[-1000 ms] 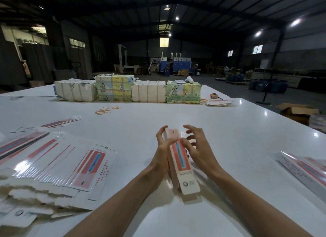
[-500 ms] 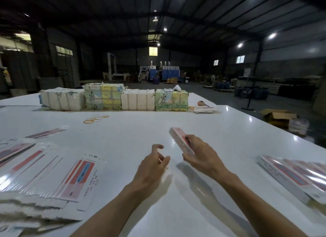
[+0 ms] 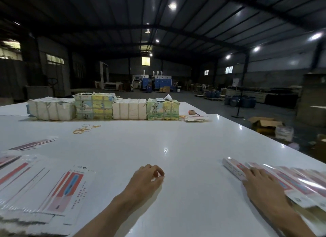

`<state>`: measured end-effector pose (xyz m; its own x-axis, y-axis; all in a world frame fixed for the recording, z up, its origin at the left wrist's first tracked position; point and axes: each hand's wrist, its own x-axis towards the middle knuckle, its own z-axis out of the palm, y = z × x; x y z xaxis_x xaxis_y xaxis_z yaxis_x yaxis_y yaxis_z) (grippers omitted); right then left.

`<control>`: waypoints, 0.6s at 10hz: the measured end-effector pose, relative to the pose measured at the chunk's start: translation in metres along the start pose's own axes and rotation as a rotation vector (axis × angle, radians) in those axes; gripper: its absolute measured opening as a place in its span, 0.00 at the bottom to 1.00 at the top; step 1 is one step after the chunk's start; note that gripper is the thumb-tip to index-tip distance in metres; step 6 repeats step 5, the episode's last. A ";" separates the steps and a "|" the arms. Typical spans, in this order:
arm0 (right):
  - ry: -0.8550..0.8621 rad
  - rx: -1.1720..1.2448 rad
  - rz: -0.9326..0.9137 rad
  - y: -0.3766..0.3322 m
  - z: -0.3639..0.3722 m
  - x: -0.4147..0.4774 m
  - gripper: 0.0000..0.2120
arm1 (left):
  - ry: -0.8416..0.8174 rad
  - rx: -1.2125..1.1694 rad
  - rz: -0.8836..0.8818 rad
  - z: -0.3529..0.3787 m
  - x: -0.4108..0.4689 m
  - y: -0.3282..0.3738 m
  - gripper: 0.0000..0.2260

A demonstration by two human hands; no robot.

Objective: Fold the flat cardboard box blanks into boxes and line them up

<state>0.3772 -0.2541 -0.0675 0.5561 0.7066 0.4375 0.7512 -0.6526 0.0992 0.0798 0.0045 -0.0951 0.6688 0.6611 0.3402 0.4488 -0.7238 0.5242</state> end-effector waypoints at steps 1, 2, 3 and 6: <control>0.036 0.070 -0.017 0.017 -0.001 -0.001 0.24 | 0.000 -0.002 -0.001 -0.001 -0.002 0.002 0.07; 0.066 0.120 0.050 0.027 0.000 -0.005 0.24 | 0.001 -0.004 -0.001 -0.002 -0.003 0.005 0.07; 0.085 0.115 0.143 0.027 0.003 -0.006 0.23 | -0.001 -0.010 -0.001 -0.005 -0.005 0.008 0.07; 0.096 0.313 0.359 0.023 0.021 0.001 0.21 | 0.007 -0.008 -0.007 -0.007 -0.005 0.010 0.08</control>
